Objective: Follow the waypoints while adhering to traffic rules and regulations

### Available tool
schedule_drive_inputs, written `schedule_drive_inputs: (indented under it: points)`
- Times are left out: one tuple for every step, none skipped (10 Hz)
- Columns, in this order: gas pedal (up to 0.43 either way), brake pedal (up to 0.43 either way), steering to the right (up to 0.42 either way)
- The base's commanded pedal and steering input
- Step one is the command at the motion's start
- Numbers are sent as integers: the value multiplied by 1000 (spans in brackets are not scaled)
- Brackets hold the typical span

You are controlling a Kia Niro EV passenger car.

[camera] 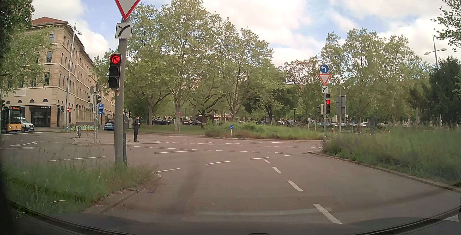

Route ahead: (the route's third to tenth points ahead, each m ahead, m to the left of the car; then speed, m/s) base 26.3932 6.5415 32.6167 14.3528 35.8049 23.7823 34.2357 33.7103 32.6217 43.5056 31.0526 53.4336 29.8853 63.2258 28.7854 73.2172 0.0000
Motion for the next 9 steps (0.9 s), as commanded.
schedule_drive_inputs:
  points:
    - [0, 354, -32]
    - [0, 354, -33]
    - [0, 348, -33]
    - [0, 348, -33]
    - [0, 341, -33]
    - [0, 341, -34]
    - [0, 341, -35]
    - [0, 341, -35]
    - [0, 341, -35]
